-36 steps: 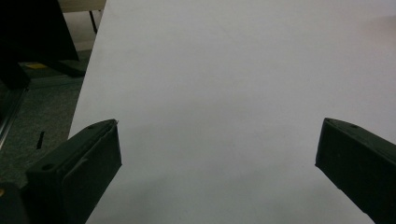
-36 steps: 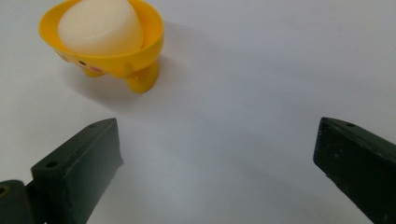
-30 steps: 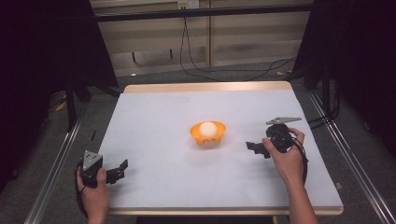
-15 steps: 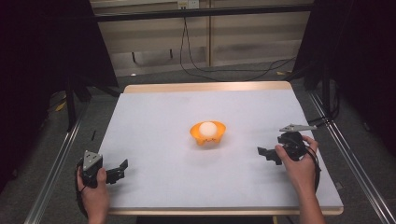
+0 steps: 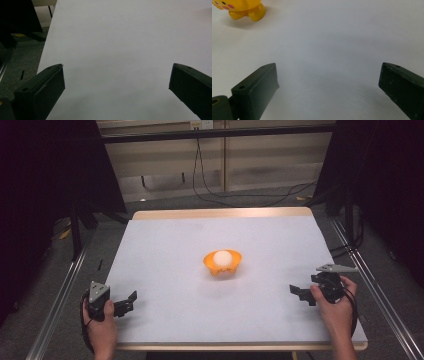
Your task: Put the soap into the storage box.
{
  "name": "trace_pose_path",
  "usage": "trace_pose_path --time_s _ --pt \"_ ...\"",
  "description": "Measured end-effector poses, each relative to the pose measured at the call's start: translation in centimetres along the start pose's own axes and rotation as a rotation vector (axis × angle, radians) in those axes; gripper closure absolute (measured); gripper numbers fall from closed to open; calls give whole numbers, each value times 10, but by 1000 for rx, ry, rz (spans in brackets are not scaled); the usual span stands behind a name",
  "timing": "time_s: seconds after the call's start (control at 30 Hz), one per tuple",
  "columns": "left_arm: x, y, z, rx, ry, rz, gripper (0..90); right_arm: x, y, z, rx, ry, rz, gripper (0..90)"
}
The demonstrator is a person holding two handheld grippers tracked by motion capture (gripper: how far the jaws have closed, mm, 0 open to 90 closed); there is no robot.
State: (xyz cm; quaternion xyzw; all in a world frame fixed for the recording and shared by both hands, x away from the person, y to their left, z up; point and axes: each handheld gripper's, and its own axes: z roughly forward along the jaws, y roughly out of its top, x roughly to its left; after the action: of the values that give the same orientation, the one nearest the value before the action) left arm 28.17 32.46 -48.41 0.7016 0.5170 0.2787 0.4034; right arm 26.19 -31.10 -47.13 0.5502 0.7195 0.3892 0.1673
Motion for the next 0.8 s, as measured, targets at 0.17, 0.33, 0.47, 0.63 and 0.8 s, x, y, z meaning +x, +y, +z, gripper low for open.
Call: trace_pose_path --time_s 0.17,0.33,0.47,0.63,0.8 --pt "0 0 0 0 1 0 0 -7 -6 -7 -12 -5 7 23" --pt "0 0 0 -1 -2 -3 0 -17 -16 -17 -24 -16 27 22" --pt "0 0 0 -2 -4 -6 0 -24 -24 -24 -36 -27 45 28" --pt "0 0 0 -2 -3 -6 0 -34 -33 -34 -53 -47 69 31" --pt "0 0 0 -2 -1 -4 0 -41 -42 -43 -75 -52 81 31"
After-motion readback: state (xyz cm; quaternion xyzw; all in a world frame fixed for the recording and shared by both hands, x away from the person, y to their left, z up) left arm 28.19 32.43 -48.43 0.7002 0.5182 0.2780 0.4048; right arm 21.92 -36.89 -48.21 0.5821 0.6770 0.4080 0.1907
